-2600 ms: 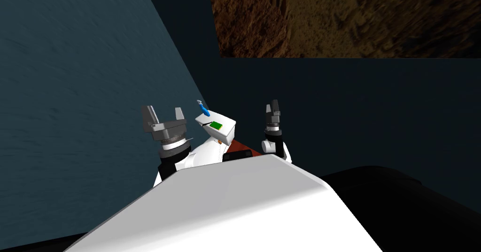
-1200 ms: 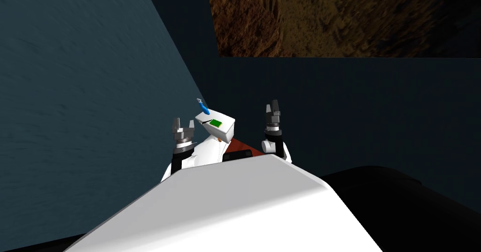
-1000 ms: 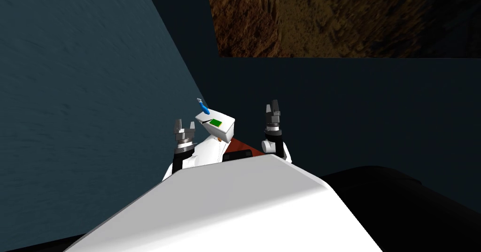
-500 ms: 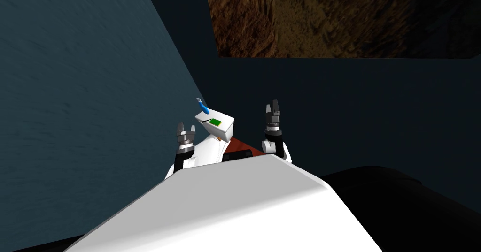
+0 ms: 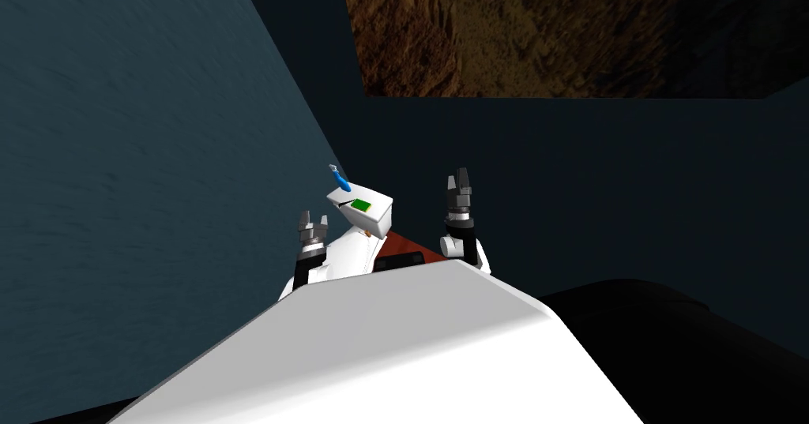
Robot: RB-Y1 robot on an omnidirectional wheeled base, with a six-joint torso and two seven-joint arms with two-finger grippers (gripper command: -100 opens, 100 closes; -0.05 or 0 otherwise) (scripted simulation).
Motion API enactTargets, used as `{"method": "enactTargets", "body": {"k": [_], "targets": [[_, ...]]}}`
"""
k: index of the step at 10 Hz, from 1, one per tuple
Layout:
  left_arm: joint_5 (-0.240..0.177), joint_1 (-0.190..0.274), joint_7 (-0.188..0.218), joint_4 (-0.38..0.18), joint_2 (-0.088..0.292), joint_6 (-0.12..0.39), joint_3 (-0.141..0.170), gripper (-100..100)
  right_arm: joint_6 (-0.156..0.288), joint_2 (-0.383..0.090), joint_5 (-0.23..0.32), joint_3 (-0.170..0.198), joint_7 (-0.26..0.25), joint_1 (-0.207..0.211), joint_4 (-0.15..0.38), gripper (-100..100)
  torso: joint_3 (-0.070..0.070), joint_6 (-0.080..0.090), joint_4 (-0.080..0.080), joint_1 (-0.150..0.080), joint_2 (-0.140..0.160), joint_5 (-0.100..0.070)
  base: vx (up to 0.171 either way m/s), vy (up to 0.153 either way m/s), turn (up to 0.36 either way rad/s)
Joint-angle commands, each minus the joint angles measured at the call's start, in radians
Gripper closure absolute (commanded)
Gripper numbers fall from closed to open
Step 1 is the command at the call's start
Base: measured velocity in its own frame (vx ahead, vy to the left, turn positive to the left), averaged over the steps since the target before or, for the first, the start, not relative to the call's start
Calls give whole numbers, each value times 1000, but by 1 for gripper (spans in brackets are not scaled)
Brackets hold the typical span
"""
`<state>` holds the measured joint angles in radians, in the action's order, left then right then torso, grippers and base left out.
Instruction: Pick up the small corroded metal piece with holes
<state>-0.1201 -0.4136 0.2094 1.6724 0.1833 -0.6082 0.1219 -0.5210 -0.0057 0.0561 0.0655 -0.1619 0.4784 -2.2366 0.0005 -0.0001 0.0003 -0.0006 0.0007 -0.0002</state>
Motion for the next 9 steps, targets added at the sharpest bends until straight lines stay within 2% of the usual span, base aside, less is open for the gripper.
{"method": "enactTargets", "body": {"k": [1,2,5,6,7,8,9], "targets": [[-8,25,-1,-50,2,5,15,-100,0,0,0,0,0,0,0,0,0,0,0,0,0,0,-14,-18,-23],[-8,25,-1,-62,2,5,15,-100,0,0,0,0,0,0,0,0,0,0,0,0,0,0,-11,-16,-15],[-21,72,-2,-152,10,12,45,-100,0,0,0,0,0,0,0,0,0,0,0,0,0,0,-8,-16,-25],[-21,72,-2,-169,10,12,45,-100,0,0,0,0,0,0,0,0,0,0,0,0,-1,0,-3,-18,-17],[-26,99,-4,-204,14,16,61,-100,0,0,0,0,0,0,0,0,0,0,0,0,-1,0,-1,-26,-37],[-26,99,-4,-223,14,16,61,-100,0,0,0,0,0,0,0,0,-1,0,0,-1,-1,0,-1,-21,-16],[-31,127,-6,-252,17,21,77,-100,0,0,0,0,0,0,0,0,-1,0,0,-1,-1,0,0,-25,-25]]}}
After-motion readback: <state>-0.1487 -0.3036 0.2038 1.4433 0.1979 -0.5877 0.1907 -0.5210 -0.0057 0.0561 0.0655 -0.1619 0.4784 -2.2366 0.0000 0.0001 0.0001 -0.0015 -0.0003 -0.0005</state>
